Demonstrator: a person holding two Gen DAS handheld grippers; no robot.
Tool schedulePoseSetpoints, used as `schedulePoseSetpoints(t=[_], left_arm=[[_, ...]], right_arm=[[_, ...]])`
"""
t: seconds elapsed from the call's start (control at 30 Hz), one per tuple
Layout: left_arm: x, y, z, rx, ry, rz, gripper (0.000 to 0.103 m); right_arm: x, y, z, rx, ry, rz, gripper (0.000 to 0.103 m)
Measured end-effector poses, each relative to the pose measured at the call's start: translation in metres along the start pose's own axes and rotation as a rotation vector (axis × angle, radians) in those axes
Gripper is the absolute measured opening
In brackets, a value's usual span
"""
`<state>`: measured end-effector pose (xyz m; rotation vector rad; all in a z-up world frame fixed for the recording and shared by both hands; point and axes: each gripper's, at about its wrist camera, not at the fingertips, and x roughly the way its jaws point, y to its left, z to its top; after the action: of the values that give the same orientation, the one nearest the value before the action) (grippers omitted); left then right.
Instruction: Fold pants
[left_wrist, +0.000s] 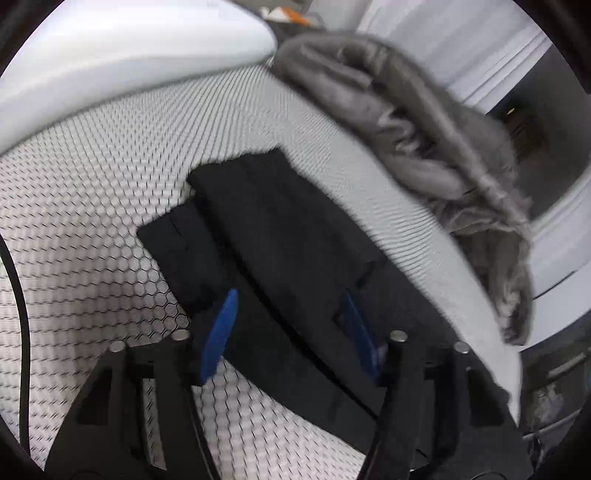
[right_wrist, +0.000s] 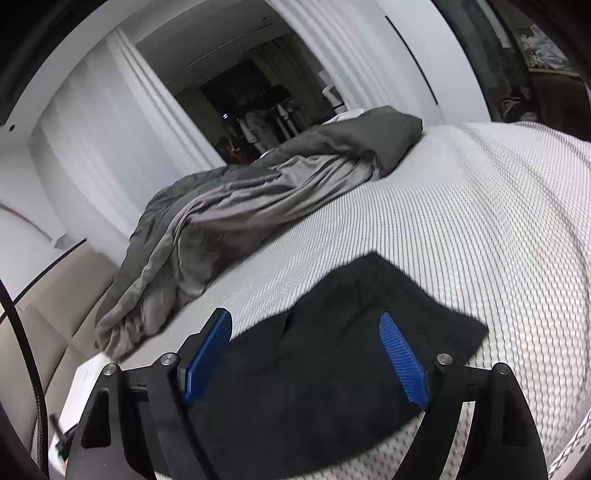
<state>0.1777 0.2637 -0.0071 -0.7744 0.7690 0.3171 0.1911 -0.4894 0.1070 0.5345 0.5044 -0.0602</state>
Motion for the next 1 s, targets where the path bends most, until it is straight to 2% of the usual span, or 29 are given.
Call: schedulePoseSetpoints(t=[0.03, 0.1, 0.13, 0.17, 0.33, 0.43, 0.47, 0.6, 0.7, 0.77, 0.87, 0.93, 1.0], left_arm=[[0.009, 0.001, -0.002, -0.007, 0.010, -0.005, 0.043], [0.020, 0.001, -0.008, -0.022, 0.025, -0.026, 0.020], [0.023, -0.001, -0.011, -0.015, 0.021, -0.031, 0.002], [0.022, -0.001, -0.012, -0.005, 0.012, -0.030, 0.000], [-0.019, 0.022, -0.024, -0.003, -0.057, -0.010, 0.000], [-0.017, 0.030, -0.027, 0.050, -0.023, 0.062, 0.000], [-0.016, 0.035, -0.026, 0.039, -0.012, 0.070, 0.000], [-0.029, 0.044, -0.028, -0.006, -0.007, 0.040, 0.004], [-0.043, 0.051, -0.030, -0.042, 0.004, -0.005, 0.024], [-0.038, 0.054, -0.031, -0.060, 0.035, -0.038, 0.042], [-0.016, 0.058, -0.032, -0.122, 0.096, -0.067, 0.042], [-0.007, 0.059, -0.029, -0.161, 0.080, -0.099, 0.042], [-0.002, 0.057, -0.024, -0.180, 0.055, -0.103, 0.019]], right_arm=[[-0.002, -0.003, -0.005, 0.000, 0.003, 0.000, 0.084], [0.000, -0.014, -0.011, 0.002, 0.020, -0.010, 0.084], [0.002, -0.017, -0.014, 0.005, 0.024, -0.015, 0.084], [0.003, -0.021, -0.014, 0.014, 0.023, -0.022, 0.084], [0.009, -0.040, -0.009, 0.077, 0.015, -0.031, 0.084], [0.011, -0.044, -0.007, 0.068, 0.022, -0.051, 0.084], [0.012, -0.046, -0.006, 0.069, 0.029, -0.051, 0.084], [0.019, -0.050, -0.007, 0.082, 0.068, -0.060, 0.084], [0.018, -0.055, -0.008, 0.089, 0.100, -0.053, 0.084], [0.014, -0.061, -0.010, 0.084, 0.125, -0.050, 0.084], [0.009, -0.076, -0.015, 0.108, 0.171, -0.025, 0.084], [0.009, -0.090, -0.021, 0.152, 0.218, -0.015, 0.084], [0.019, -0.104, -0.029, 0.195, 0.289, 0.010, 0.084]])
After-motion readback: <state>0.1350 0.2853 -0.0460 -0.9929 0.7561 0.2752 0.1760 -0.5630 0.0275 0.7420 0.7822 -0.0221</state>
